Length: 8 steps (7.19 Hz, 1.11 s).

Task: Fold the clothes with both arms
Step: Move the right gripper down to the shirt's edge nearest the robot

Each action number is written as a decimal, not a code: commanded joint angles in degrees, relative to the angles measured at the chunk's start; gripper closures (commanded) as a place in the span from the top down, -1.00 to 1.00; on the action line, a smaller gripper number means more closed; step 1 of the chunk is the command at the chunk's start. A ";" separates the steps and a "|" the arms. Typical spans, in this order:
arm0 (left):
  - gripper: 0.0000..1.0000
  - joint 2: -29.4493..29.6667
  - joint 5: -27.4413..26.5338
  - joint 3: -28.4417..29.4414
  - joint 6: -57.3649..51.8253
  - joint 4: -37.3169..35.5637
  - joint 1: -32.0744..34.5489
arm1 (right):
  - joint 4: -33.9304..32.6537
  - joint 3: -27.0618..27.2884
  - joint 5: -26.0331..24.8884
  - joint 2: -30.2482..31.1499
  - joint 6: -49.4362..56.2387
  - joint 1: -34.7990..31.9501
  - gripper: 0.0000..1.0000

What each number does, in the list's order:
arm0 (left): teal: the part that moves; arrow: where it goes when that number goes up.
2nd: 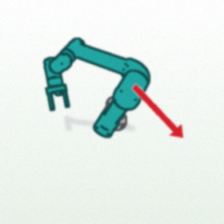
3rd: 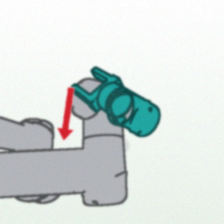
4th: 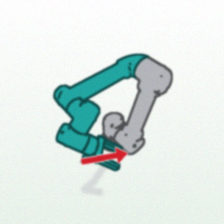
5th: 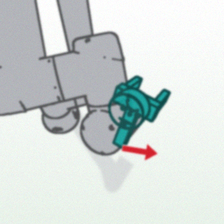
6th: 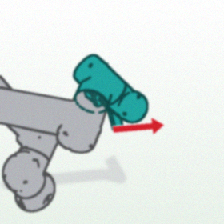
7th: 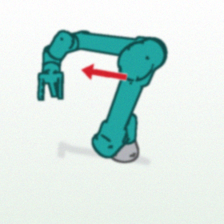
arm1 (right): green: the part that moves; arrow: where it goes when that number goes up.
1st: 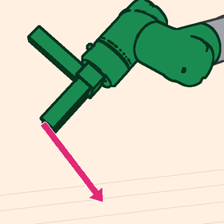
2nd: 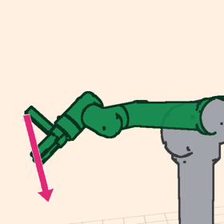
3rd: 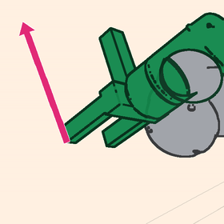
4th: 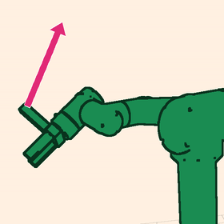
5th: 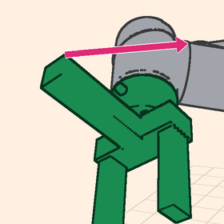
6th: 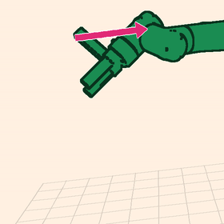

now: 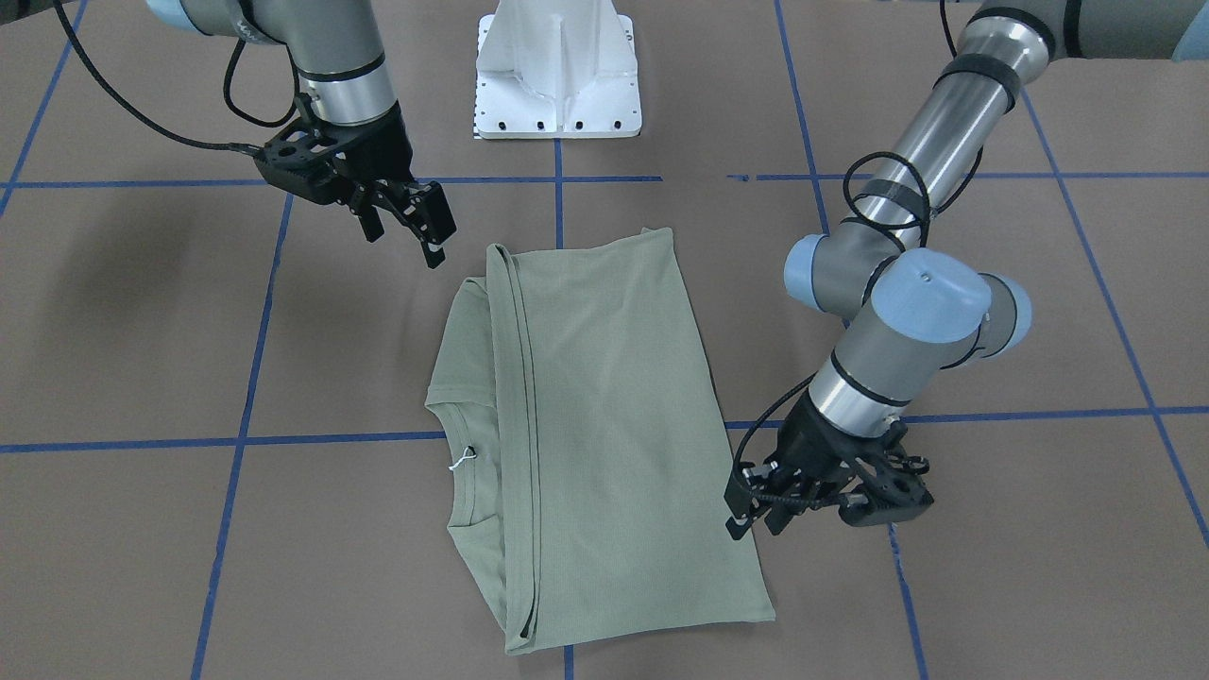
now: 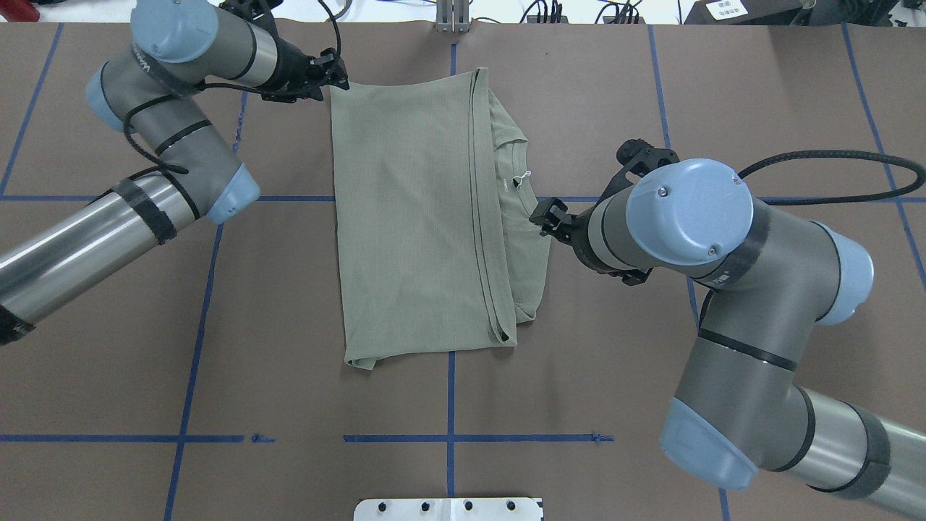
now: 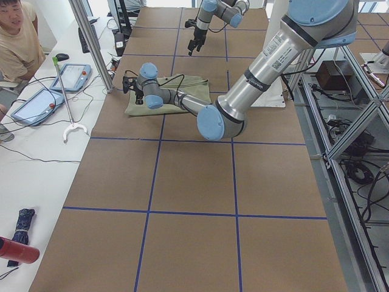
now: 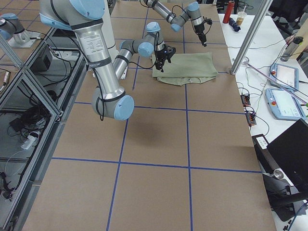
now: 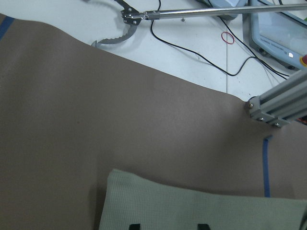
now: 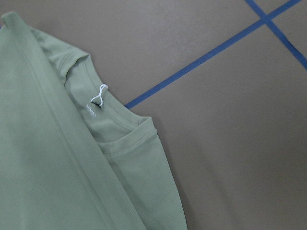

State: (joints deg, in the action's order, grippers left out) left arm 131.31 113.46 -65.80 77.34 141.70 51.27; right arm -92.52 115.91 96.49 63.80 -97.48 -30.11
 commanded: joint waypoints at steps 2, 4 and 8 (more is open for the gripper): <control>0.15 -6.51 3.26 -8.20 0.09 -0.19 0.41 | -1.00 -3.57 1.52 -0.26 40.83 3.83 0.85; 0.15 -7.82 3.26 -8.20 -0.09 -0.10 0.67 | -3.63 -8.04 1.25 -4.89 53.87 4.79 0.76; 0.17 -10.37 3.26 -8.20 0.26 0.07 0.93 | -3.64 -12.46 -14.83 -7.20 56.52 15.60 0.76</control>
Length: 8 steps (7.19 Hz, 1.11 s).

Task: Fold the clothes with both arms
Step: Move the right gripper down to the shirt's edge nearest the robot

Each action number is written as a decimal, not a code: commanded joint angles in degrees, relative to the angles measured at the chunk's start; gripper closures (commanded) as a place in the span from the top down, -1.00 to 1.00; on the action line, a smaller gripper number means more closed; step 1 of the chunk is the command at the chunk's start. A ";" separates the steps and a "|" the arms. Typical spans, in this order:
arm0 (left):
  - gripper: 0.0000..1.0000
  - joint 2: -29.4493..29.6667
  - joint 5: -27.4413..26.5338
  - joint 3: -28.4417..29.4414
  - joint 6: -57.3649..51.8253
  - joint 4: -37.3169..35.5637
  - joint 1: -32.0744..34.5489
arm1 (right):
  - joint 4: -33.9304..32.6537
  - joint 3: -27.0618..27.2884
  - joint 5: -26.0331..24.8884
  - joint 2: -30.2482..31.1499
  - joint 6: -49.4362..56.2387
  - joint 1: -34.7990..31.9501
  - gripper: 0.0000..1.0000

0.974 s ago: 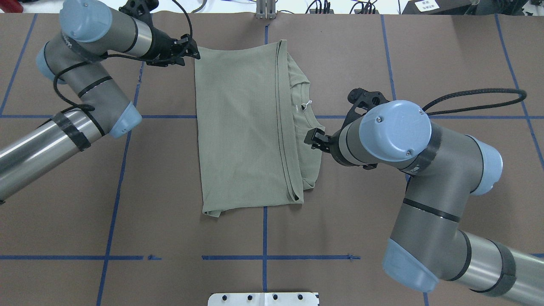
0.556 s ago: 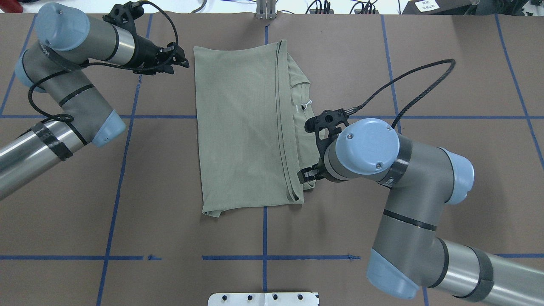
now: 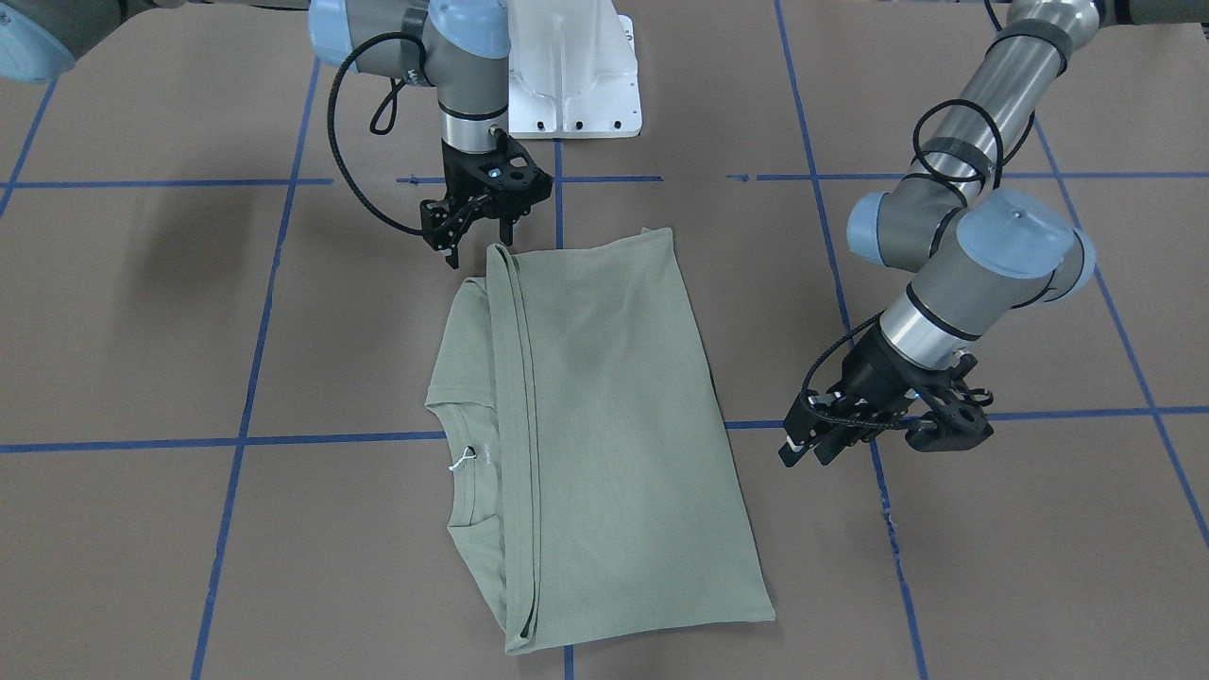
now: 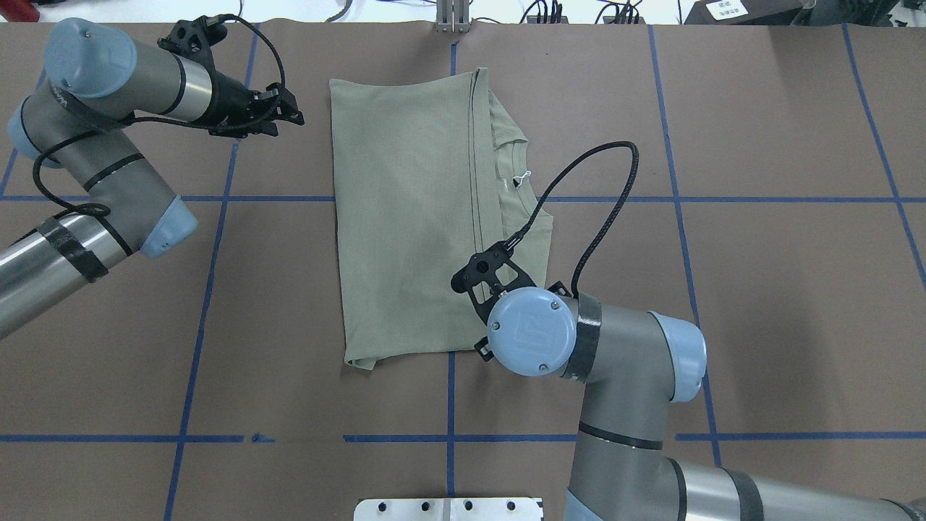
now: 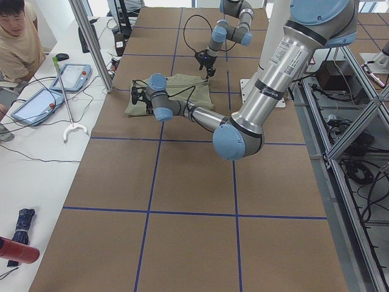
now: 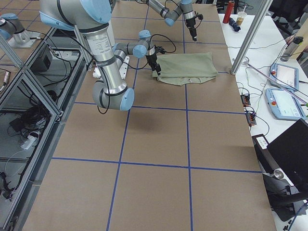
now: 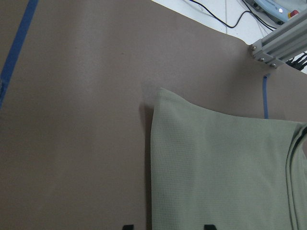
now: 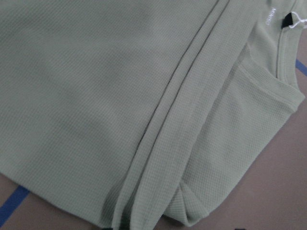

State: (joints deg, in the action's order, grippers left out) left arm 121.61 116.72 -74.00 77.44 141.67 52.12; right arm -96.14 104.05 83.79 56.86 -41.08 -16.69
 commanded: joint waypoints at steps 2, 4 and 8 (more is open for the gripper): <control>0.20 -1.20 0.00 0.00 0.34 0.18 0.09 | 0.25 -1.39 -2.40 -0.53 0.12 2.28 0.52; 0.21 -1.20 0.00 -0.18 0.43 0.18 0.09 | 0.69 -1.57 -2.31 -0.61 -0.32 2.28 -0.86; 0.21 -1.20 0.00 -0.97 0.52 0.09 0.17 | 0.87 -0.35 -1.70 -0.26 -0.41 2.19 -1.00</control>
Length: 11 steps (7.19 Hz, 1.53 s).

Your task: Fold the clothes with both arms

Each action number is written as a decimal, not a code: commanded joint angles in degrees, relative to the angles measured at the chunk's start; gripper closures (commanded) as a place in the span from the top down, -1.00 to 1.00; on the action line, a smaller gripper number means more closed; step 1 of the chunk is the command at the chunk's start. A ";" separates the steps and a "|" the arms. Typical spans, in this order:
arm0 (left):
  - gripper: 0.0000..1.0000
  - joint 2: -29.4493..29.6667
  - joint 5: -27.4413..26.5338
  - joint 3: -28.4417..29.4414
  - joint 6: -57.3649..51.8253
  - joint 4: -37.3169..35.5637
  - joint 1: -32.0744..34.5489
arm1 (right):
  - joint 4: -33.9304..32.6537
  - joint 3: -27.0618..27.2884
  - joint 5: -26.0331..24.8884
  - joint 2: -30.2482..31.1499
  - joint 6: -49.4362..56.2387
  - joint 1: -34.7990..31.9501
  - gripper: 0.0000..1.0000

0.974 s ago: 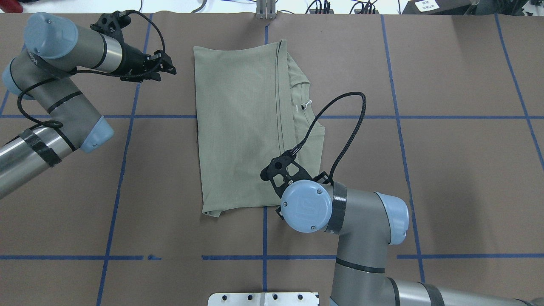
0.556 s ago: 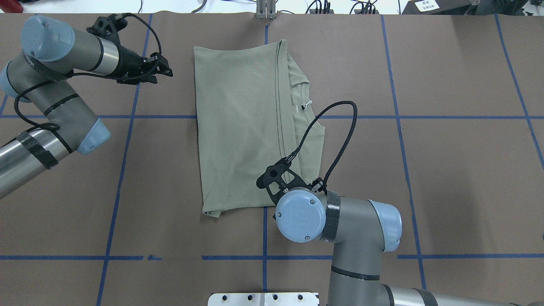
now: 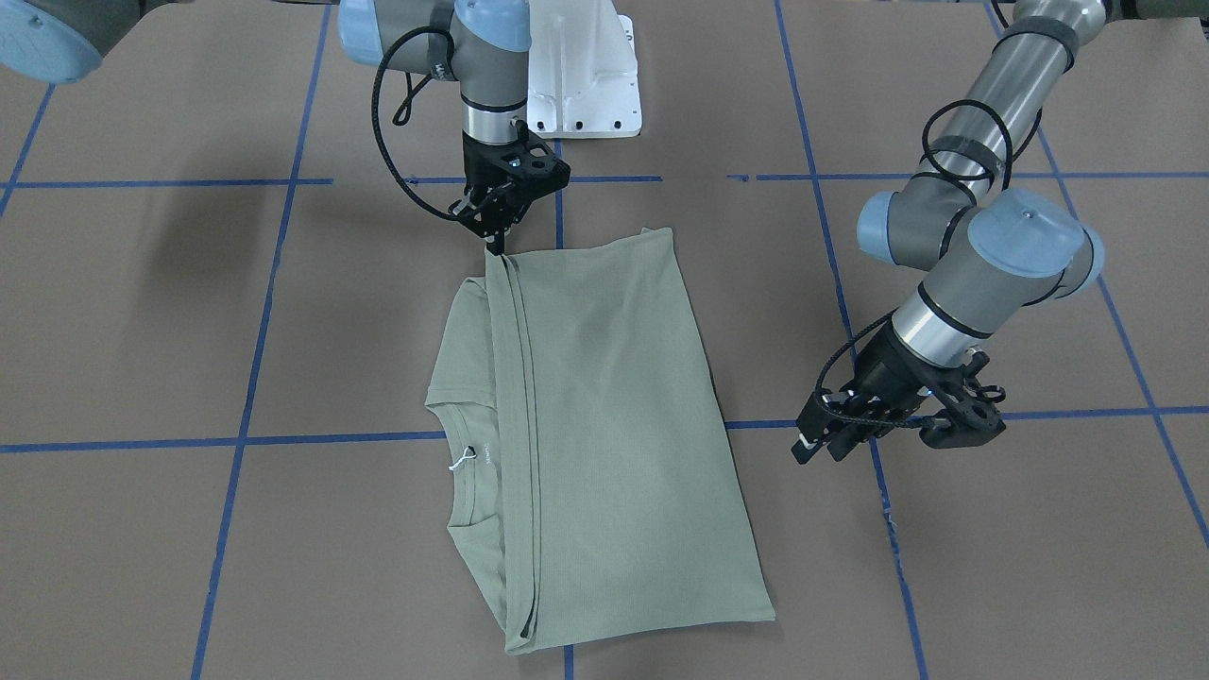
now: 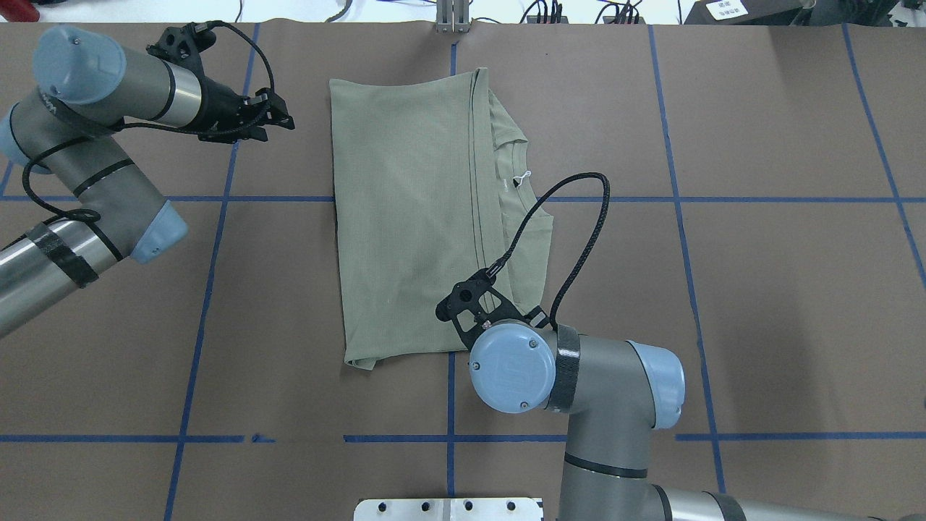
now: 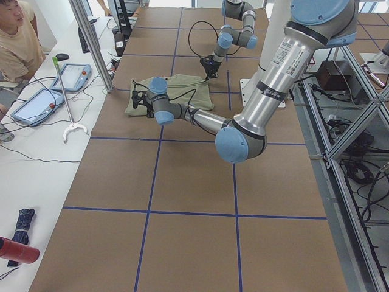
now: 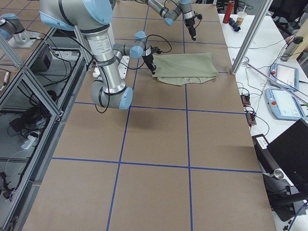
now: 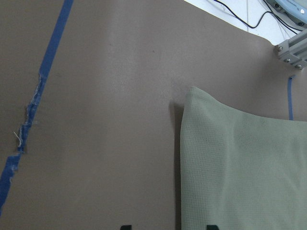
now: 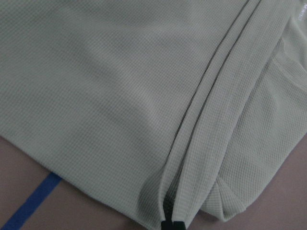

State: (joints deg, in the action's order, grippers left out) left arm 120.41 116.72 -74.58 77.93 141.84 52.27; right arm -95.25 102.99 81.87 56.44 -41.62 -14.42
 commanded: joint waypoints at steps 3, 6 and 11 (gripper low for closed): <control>0.21 0.17 0.00 -0.65 1.35 -0.07 -0.15 | -0.02 3.34 0.48 2.95 0.06 -1.04 -1.00; 0.22 0.61 -0.09 -1.87 2.66 -0.25 -0.32 | 9.52 6.60 0.83 15.09 -15.88 -0.08 -1.00; 0.23 0.61 -0.17 -3.90 5.13 -0.69 -0.32 | 9.82 6.87 5.56 13.88 -18.48 -3.05 0.25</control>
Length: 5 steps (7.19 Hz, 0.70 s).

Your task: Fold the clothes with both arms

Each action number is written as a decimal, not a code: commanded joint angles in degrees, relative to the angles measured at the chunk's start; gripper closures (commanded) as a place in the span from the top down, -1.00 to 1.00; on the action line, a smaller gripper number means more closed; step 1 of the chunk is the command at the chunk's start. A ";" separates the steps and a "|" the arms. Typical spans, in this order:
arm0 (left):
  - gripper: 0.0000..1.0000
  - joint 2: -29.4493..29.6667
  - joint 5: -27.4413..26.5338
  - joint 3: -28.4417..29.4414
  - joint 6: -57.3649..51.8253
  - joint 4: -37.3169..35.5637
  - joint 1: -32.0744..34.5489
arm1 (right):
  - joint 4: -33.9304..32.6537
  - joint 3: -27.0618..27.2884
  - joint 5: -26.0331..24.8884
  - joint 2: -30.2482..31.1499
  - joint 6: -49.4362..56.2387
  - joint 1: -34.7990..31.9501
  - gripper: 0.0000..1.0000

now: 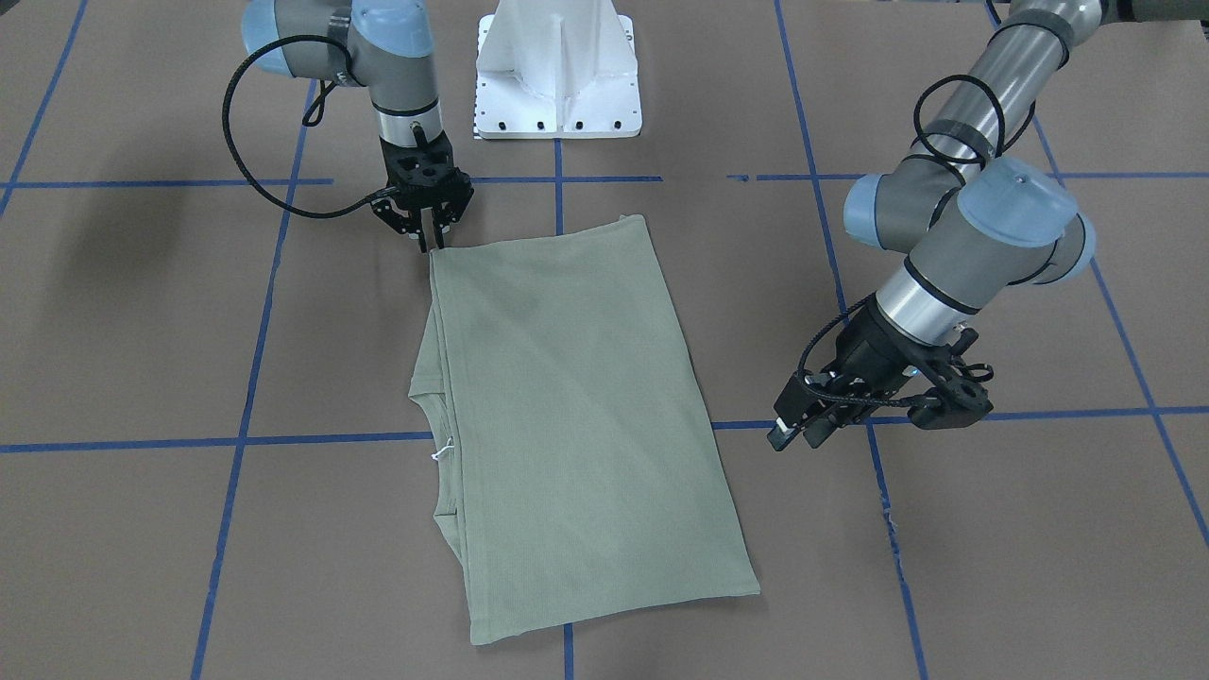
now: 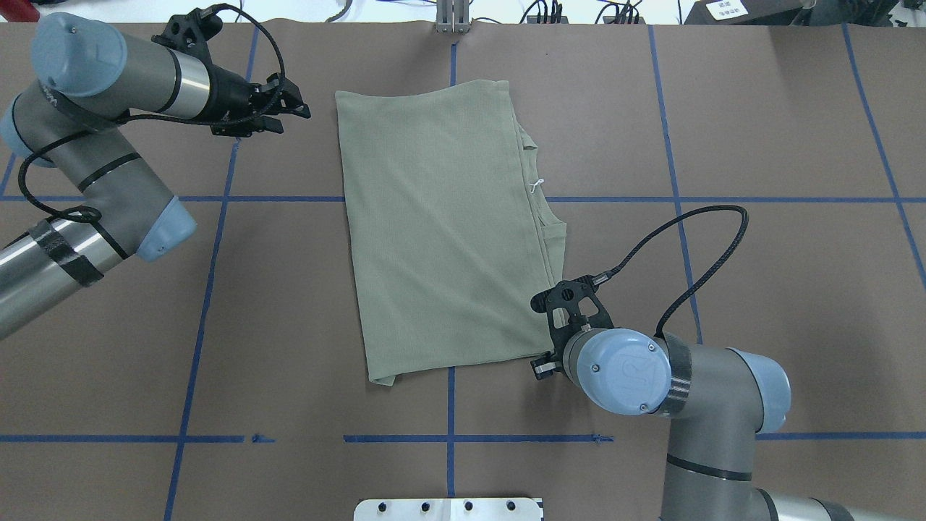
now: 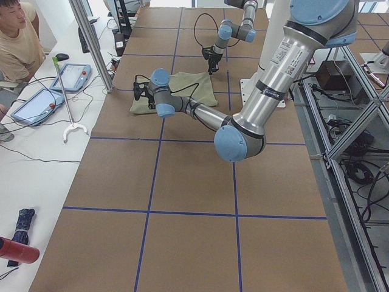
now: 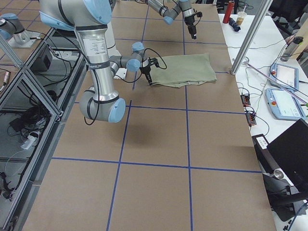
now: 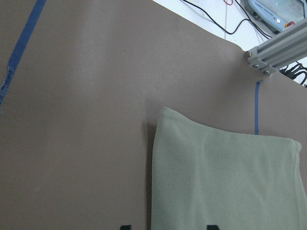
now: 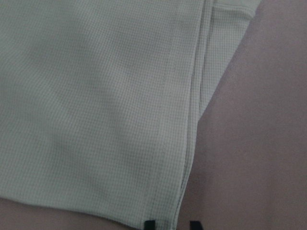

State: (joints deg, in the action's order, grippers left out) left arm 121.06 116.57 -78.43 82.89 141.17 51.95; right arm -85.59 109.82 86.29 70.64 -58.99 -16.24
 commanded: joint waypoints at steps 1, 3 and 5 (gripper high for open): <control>0.23 -0.12 -0.12 -0.06 0.08 -0.02 0.00 | 0.25 1.96 2.21 -0.33 -6.00 -2.21 0.29; 0.23 -0.21 -0.12 -0.06 0.17 -0.02 -0.09 | 0.42 2.51 2.75 -1.55 -24.95 -3.45 0.30; 0.23 -0.21 -0.12 -0.06 0.69 -0.02 -0.09 | 0.42 0.16 2.83 -4.08 -43.50 -4.67 0.28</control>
State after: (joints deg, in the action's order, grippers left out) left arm 120.89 116.42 -78.49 83.40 141.19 51.86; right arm -85.18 111.73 89.02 68.45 -91.14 -20.05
